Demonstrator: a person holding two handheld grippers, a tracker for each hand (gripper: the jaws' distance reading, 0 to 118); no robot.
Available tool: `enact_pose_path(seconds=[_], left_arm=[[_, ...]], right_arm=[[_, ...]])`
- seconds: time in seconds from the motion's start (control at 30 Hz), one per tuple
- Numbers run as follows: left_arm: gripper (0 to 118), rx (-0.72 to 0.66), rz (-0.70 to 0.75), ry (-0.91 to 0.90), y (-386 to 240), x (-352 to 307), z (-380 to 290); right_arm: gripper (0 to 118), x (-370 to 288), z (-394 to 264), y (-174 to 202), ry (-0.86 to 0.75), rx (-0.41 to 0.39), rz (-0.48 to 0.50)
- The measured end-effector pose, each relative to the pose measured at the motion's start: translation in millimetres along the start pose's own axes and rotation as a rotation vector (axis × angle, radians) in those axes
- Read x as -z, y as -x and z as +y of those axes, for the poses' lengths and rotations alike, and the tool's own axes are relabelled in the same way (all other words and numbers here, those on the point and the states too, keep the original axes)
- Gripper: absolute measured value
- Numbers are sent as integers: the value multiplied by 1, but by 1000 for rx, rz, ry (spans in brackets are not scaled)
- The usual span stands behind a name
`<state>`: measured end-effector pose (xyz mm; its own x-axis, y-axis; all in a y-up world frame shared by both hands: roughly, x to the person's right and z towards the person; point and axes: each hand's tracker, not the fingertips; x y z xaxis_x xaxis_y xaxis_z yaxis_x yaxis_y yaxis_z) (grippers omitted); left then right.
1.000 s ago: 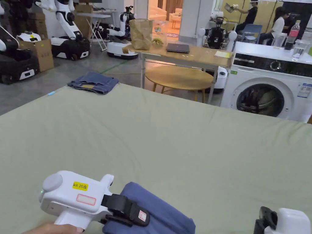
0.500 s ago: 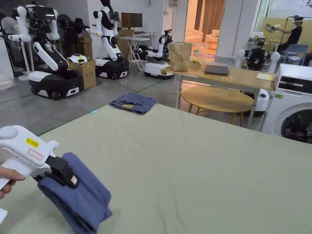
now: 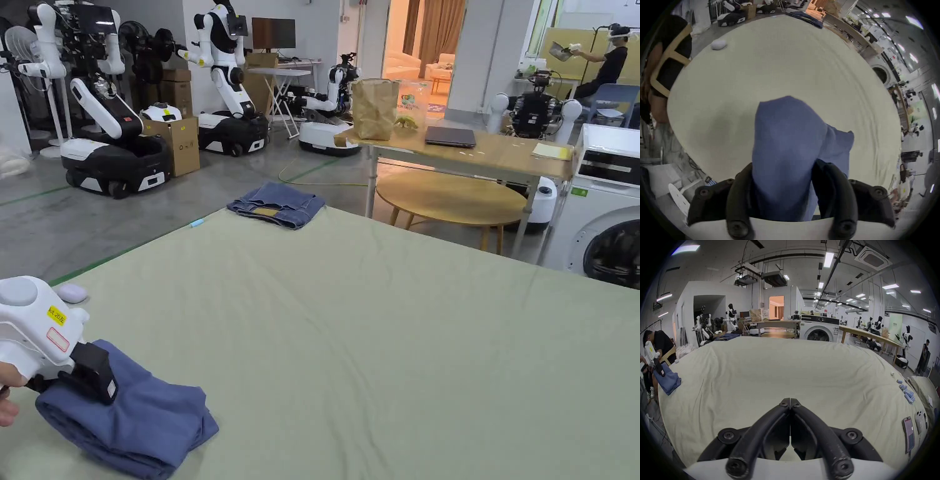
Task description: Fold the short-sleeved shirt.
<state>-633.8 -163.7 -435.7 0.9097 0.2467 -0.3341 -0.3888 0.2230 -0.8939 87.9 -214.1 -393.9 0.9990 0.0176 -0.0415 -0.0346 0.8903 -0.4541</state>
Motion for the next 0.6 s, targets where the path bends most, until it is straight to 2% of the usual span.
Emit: enact_pose_path(seconds=[0.23,0.3,0.37,0.5,0.6], left_arm=[[57,37,90,-167,5,-52,10],[57,29,52,-211,-2,-58,4],[57,63,-51,-198,-16,-53,-6],[57,168,-30,-243,-60,-27,-33],[57,188,-135,-308,-96,-7,-55]], right_arm=[[0,-1,2,2,1,-6,21],[0,-2,1,1,-1,16,31],[0,-3,0,1,-1,25,34],[0,-4,-5,-2,-5,35,35],[0,-6,-4,-5,-15,40,25]])
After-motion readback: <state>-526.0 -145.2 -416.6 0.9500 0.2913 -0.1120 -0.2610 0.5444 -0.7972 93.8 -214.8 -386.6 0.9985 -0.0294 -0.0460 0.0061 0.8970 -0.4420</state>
